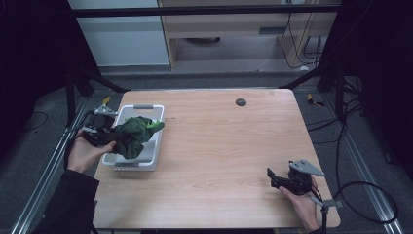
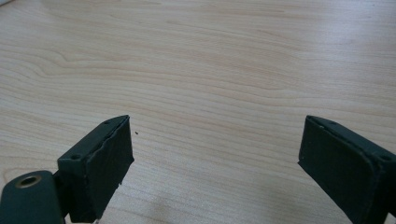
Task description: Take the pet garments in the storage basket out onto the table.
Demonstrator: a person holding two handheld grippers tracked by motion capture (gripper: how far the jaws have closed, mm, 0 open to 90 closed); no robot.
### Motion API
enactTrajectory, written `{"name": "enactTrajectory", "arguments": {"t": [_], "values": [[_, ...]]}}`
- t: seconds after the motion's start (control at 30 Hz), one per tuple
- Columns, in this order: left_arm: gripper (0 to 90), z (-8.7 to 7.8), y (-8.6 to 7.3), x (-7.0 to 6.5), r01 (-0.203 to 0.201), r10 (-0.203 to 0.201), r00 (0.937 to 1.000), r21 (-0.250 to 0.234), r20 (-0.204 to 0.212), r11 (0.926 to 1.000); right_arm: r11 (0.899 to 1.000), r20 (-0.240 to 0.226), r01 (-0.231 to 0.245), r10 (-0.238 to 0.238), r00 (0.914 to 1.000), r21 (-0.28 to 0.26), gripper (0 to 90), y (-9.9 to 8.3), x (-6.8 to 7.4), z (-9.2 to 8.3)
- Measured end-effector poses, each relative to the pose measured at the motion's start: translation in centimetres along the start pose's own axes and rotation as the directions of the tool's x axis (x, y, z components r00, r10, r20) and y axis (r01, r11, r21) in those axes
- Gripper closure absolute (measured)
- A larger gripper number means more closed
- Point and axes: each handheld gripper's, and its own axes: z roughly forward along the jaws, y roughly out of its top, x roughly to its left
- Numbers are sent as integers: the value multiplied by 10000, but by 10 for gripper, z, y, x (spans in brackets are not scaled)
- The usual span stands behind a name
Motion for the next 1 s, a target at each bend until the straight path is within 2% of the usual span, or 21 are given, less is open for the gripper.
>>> {"name": "enactTrajectory", "arguments": {"t": [0.4,1.0], "values": [[778,-12,10,-19,-667,672,9975,-235,212,9975,10000,38,46,-46,10000,-60,97,0,0,0],[778,-14,24,-42,-1432,1440,9883,-196,503,9895,9995,256,88,-80,9996,-309,80,0,0,-2]]}}
